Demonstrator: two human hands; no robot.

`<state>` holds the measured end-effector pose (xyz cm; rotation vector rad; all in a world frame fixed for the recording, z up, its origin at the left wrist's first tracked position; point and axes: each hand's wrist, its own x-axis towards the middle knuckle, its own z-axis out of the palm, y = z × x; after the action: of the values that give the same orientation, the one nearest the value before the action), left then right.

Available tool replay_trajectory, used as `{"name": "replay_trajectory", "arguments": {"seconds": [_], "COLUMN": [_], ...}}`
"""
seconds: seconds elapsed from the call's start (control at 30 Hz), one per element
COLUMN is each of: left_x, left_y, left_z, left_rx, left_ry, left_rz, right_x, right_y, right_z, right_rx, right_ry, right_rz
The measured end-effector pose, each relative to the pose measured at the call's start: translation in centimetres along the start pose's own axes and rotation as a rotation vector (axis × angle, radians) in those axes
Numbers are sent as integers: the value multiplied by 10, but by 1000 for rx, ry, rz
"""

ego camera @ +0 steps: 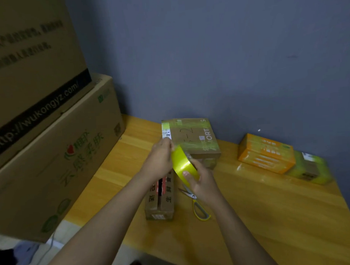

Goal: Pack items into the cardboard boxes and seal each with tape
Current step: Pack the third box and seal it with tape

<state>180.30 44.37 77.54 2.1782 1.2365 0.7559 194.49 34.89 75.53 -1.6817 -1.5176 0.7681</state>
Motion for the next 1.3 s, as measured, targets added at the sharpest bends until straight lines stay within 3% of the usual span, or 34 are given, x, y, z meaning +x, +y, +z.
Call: {"name": "replay_trajectory", "arguments": {"seconds": [0.13, 0.27, 0.43, 0.53, 0.6, 0.83, 1.1, 1.3], "left_x": [10, 26, 24, 33, 37, 40, 52, 41], "left_y": [-10, -26, -43, -49, -54, -74, -86, -107], "left_z": [-24, -46, -39, -46, -46, -29, 2, 13], "left_rx": [-259, -236, -51, -29, -8, -19, -38, -76], "left_ry": [-232, -353, -406, -399, -493, -729, -781, -680], "left_rz": [-28, -27, 59, 112, 126, 100, 76, -106], "right_x": [4, 2, -4, -9, -13, -18, -5, 19], "right_y": [-14, -34, -48, -42, -40, -63, -49, -38], "right_z": [0, 10, 35, 45, 50, 55, 76, 68], "right_rx": [33, 137, 266, 189, 114, 34, 88, -78], "right_ry": [24, -10, 250, 381, 437, 330, 442, 331], "right_rz": [2, 35, 189, 271, 335, 574, 698, 709]}}
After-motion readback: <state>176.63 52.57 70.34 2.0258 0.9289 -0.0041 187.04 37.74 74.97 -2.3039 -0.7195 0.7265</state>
